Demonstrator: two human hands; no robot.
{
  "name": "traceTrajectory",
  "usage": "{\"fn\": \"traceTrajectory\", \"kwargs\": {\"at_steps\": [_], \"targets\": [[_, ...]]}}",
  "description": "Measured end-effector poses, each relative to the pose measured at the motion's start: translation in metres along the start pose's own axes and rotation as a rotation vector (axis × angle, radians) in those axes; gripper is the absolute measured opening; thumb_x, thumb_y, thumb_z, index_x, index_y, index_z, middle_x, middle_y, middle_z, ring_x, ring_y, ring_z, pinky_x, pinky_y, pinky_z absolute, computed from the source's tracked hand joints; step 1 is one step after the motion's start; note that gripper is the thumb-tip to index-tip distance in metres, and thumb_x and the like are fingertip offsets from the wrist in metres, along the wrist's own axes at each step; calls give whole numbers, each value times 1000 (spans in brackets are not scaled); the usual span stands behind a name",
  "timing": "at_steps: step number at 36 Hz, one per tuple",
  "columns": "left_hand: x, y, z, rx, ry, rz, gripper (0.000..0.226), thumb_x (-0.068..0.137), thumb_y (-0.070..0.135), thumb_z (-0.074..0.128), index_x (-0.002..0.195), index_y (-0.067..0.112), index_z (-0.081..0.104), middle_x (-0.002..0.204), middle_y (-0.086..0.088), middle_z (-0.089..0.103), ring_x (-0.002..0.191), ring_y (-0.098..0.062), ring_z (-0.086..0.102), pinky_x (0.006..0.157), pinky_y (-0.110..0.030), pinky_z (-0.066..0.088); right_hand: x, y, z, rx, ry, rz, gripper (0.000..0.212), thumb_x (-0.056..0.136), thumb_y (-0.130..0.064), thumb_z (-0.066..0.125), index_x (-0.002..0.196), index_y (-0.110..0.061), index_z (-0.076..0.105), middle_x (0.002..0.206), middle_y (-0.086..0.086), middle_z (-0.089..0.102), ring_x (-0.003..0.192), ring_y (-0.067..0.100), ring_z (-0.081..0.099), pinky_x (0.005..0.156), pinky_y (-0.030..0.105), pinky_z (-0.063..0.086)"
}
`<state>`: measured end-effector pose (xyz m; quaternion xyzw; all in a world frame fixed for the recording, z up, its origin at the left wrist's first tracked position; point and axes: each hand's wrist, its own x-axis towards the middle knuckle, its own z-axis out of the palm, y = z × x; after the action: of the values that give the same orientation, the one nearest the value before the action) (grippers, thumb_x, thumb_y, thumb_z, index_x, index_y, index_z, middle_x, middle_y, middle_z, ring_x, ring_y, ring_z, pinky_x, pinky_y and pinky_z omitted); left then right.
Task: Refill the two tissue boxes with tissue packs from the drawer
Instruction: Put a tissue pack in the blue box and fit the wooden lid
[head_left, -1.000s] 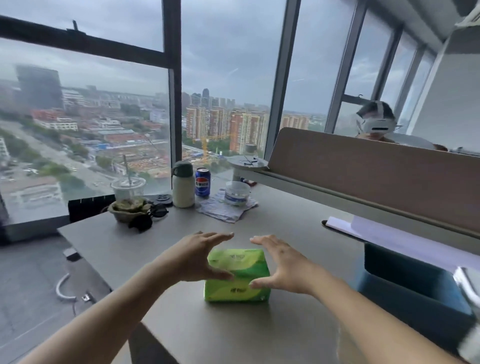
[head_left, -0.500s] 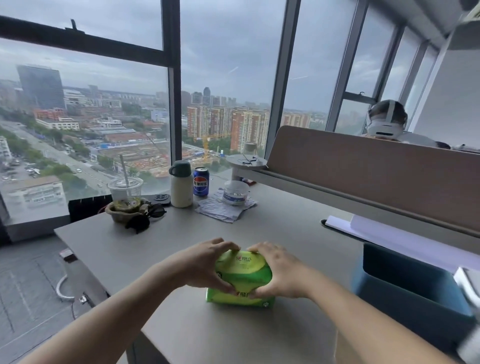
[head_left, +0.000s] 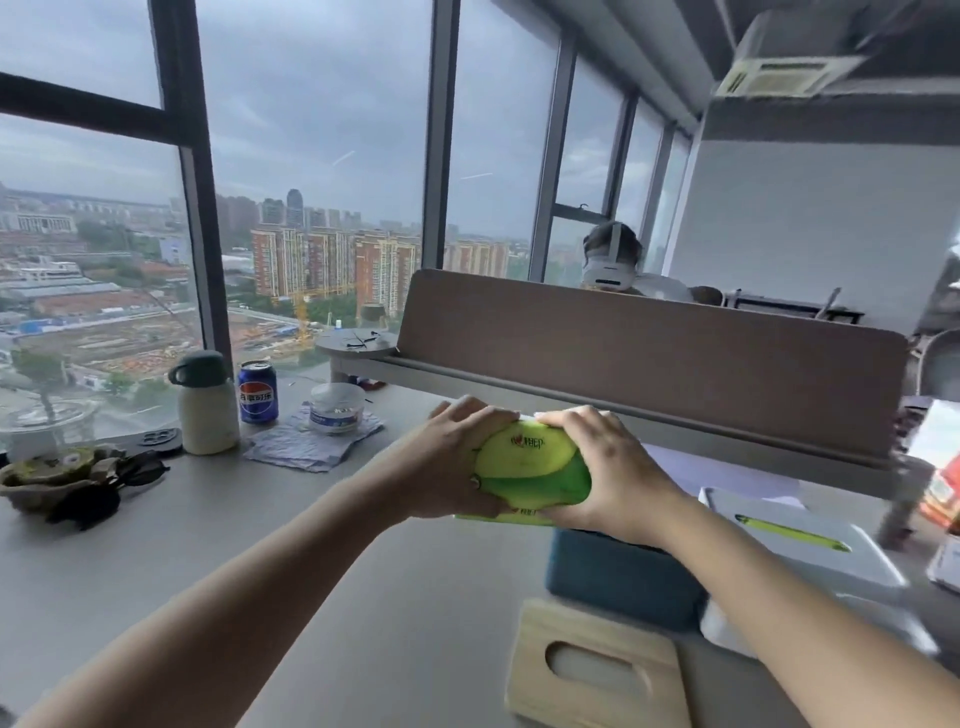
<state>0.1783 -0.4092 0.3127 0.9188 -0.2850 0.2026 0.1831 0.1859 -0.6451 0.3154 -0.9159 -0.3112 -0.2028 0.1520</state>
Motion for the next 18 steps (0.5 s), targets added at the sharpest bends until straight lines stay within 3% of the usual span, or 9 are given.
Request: {"fn": "traceTrajectory", "kwargs": {"at_steps": [9, 13, 18], "targets": [[59, 53, 46, -96, 40, 133, 92, 60, 50, 81, 140, 39, 37, 132, 12, 41, 119, -14, 34, 95, -27, 40, -51, 57, -36, -84, 79, 154, 92, 57, -70, 70, 135, -37, 35, 127, -13, 46, 114, 13, 43, 100, 38, 40], [69, 58, 63, -122, 15, 129, 88, 60, 46, 82, 137, 41, 40, 131, 12, 41, 117, -12, 35, 91, -24, 40, -60, 67, -32, -46, 43, 238, 82, 58, -58, 77, 123, -38, 31, 120, -11, 45, 108, 15, 41, 94, 35, 39], [76, 52, 77, -134, -78, 42, 77, 59, 42, 78, 125, 45, 38, 124, 14, 42, 112, -15, 39, 84, -34, 48, -57, 69, -23, -41, -45, 309, 72, 63, -47, 76, 115, -33, 29, 113, -10, 40, 104, 17, 37, 86, 32, 34]]}}
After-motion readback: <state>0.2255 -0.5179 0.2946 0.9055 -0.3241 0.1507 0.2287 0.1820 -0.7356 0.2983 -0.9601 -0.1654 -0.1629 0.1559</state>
